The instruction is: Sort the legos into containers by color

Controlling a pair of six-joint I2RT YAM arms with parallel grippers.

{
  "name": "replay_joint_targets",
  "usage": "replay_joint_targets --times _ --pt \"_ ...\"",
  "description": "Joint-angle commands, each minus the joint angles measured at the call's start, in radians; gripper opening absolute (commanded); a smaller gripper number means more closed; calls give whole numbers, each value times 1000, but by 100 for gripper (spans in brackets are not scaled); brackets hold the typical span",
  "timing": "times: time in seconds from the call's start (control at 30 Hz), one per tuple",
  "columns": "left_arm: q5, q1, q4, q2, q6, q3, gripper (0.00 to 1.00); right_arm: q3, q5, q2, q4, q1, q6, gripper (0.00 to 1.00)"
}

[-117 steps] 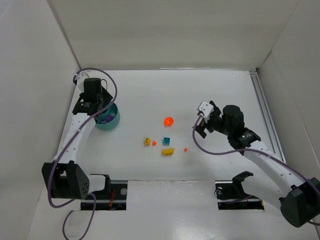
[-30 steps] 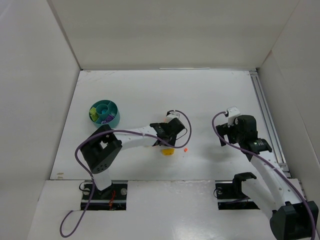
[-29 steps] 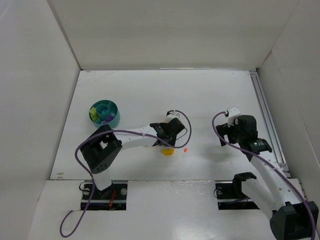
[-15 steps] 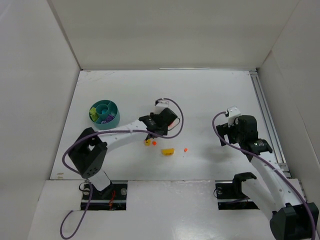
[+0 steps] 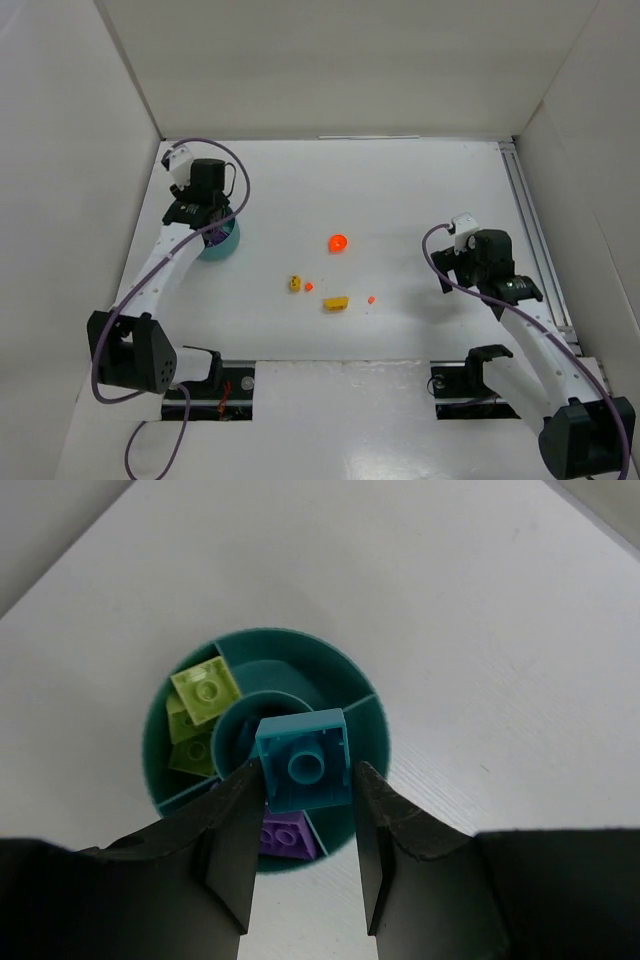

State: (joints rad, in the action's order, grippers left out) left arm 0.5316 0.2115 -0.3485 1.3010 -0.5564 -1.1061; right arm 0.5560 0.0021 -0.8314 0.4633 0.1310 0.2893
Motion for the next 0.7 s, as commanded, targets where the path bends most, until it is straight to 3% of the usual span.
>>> replay_joint_targets --times 0.0,0.4,0.57,0.67 --pt "-15 -56 -6 7 33 -31 26 22 -19 0 -32 -7 10 100" --pt "-16 -95 -29 81 24 -31 26 22 -19 -29 -41 -7 10 100" --pt "-16 -95 -50 63 1 -12 48 32 -19 -38 -41 -7 10 100" --pt "-16 -95 -50 52 -8 -12 50 32 -19 -48 -41 -7 19 100"
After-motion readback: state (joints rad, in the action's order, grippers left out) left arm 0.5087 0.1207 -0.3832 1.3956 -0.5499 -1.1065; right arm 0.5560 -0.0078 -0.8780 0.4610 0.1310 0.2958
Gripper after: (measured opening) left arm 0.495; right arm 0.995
